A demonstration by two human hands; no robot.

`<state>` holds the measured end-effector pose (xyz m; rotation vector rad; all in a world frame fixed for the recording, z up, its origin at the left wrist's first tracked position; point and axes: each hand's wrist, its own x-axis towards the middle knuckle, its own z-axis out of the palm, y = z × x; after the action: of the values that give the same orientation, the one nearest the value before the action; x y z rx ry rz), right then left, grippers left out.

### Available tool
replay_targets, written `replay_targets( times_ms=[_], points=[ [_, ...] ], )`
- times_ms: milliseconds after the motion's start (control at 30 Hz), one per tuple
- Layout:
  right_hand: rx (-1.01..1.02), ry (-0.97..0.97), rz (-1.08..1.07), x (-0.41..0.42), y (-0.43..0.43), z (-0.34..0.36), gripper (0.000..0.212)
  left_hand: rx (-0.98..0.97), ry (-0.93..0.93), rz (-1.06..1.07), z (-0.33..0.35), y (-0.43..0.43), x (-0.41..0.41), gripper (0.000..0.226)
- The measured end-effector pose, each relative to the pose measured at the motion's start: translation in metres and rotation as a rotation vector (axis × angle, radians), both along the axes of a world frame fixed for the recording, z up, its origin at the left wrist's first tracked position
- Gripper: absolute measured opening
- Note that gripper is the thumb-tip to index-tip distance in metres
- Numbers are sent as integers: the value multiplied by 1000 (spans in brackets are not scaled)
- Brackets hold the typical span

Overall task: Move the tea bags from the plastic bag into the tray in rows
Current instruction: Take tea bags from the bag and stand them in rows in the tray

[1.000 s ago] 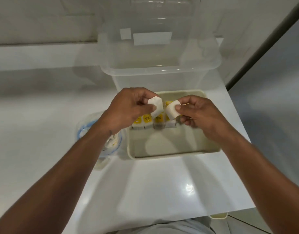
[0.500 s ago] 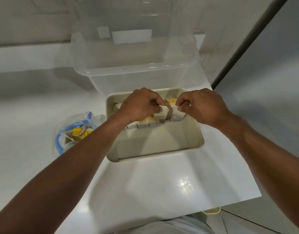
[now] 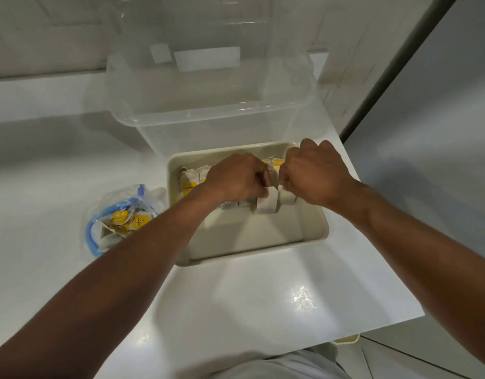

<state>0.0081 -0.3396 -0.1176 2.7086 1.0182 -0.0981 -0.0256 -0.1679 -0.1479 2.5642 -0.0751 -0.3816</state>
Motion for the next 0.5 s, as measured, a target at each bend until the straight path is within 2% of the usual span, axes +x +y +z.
replay_targets(
  times_ms=[133, 333, 500],
  points=[
    [-91, -106, 18, 5, 13, -12, 8, 172, -58, 79, -12, -7, 7, 11],
    [-112, -141, 17, 6, 21, -19, 14, 226, -132, 128, -16, -4, 11, 8],
    [-130, -154, 18, 7, 23, -19, 13, 243, -201, 134, -22, -3, 8, 17]
  ],
)
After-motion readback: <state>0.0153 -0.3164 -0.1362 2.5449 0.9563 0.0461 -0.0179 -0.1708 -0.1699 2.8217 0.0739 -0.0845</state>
